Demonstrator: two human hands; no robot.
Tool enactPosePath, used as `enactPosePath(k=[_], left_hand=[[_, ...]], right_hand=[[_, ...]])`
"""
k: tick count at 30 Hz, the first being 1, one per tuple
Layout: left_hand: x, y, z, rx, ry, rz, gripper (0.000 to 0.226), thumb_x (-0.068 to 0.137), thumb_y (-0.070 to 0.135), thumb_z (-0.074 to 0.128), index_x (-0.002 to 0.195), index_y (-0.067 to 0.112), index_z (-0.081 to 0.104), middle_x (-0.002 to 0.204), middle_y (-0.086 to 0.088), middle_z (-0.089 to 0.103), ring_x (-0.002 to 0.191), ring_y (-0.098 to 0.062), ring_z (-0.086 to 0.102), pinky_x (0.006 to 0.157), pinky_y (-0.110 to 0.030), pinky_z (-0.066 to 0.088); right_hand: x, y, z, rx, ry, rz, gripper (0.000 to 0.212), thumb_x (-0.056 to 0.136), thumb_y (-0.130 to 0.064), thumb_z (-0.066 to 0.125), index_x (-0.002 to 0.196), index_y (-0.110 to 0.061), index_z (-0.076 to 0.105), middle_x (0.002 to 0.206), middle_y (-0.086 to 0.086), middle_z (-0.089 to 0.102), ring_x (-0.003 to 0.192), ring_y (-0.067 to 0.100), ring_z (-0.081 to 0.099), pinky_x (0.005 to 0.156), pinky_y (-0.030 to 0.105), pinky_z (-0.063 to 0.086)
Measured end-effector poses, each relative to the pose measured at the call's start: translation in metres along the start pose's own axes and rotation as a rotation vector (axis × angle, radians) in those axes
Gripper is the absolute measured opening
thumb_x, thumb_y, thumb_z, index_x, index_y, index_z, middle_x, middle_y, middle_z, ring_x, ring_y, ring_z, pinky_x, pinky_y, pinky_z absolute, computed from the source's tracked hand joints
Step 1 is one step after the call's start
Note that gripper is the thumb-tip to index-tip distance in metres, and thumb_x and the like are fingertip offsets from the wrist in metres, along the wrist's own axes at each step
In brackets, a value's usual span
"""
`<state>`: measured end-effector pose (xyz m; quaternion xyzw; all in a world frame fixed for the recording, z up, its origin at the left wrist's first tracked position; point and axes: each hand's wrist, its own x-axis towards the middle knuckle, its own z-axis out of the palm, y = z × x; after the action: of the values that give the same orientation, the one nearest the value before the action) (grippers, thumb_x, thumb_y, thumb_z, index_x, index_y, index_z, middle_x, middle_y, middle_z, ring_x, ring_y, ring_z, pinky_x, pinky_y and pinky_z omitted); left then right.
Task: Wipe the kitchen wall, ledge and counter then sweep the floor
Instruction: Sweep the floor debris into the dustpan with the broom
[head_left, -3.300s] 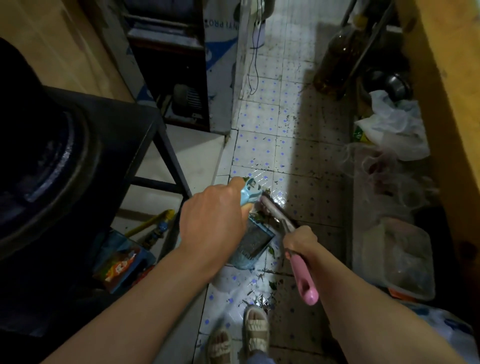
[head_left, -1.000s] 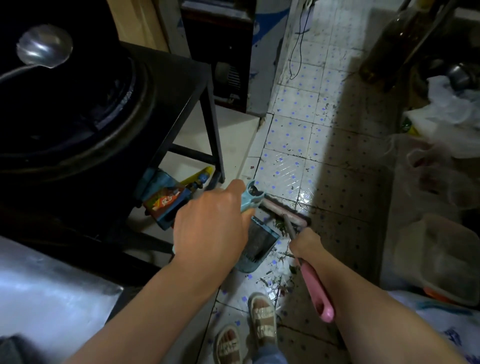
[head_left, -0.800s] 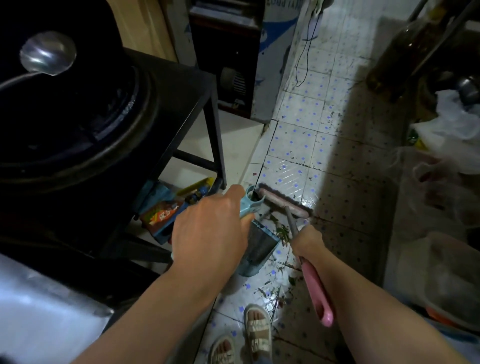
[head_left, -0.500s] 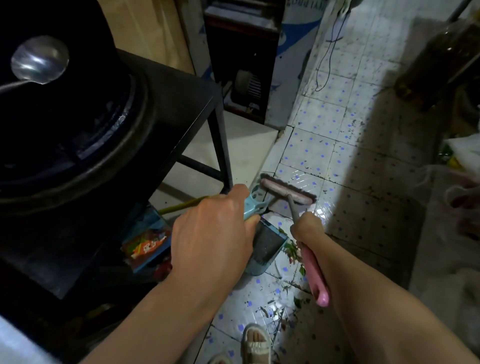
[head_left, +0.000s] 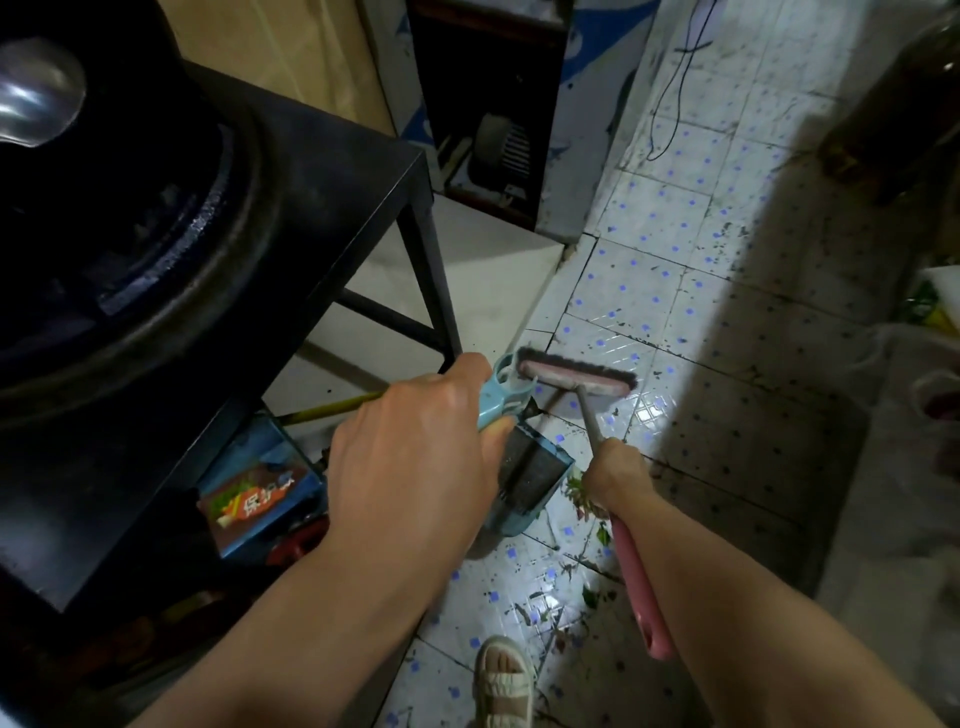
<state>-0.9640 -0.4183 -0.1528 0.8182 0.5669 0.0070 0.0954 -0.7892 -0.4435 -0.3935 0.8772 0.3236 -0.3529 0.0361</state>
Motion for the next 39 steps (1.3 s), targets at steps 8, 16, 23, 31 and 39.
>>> enactPosePath(k=[8,16,23,31,39], left_hand=[[-0.031,-0.003,-0.002,-0.019,0.006,0.062,0.024,0.090,0.048,0.050,0.103,0.029,0.045,0.076,0.009,0.047,0.068,-0.013,0.046,0.058,-0.027,0.037],[-0.086,-0.018,-0.008,-0.010,0.029,0.107,0.024,0.090,0.047,0.050,0.103,0.027,0.046,0.074,0.008,0.045,0.066,-0.015,0.042,0.057,-0.027,0.034],[-0.141,-0.037,-0.016,-0.013,0.031,0.125,0.027,0.090,0.047,0.051,0.108,0.028,0.048,0.075,0.005,0.049,0.068,-0.019,0.047,0.056,-0.028,0.037],[-0.189,-0.063,-0.018,-0.042,0.002,0.141,0.028,0.091,0.047,0.049,0.111,0.028,0.047,0.081,0.002,0.055,0.077,-0.024,0.057,0.058,-0.029,0.033],[-0.195,-0.071,-0.008,-0.054,-0.025,0.107,0.025,0.091,0.045,0.049,0.108,0.027,0.046,0.070,0.007,0.043,0.068,-0.020,0.047,0.055,-0.029,0.034]], right_hand=[[-0.053,0.031,0.017,0.057,-0.020,0.087,0.031,0.090,-0.010,0.055,0.121,-0.003,0.054,0.113,0.014,0.061,0.103,0.029,0.061,0.080,0.032,0.051],[-0.121,0.060,0.050,0.123,-0.034,0.189,0.032,0.088,-0.007,0.056,0.119,-0.002,0.055,0.112,0.013,0.061,0.093,0.025,0.061,0.071,0.028,0.049],[-0.181,0.078,0.085,0.161,-0.043,0.226,0.029,0.091,-0.012,0.054,0.118,-0.002,0.057,0.116,0.013,0.061,0.104,0.028,0.061,0.079,0.028,0.048],[-0.228,0.080,0.100,0.210,-0.002,0.236,0.031,0.090,-0.014,0.059,0.118,-0.001,0.056,0.116,0.015,0.062,0.105,0.030,0.061,0.074,0.028,0.046],[-0.211,0.076,0.088,0.249,0.038,0.218,0.034,0.088,-0.013,0.061,0.119,0.002,0.056,0.113,0.017,0.062,0.097,0.029,0.063,0.070,0.029,0.048]])
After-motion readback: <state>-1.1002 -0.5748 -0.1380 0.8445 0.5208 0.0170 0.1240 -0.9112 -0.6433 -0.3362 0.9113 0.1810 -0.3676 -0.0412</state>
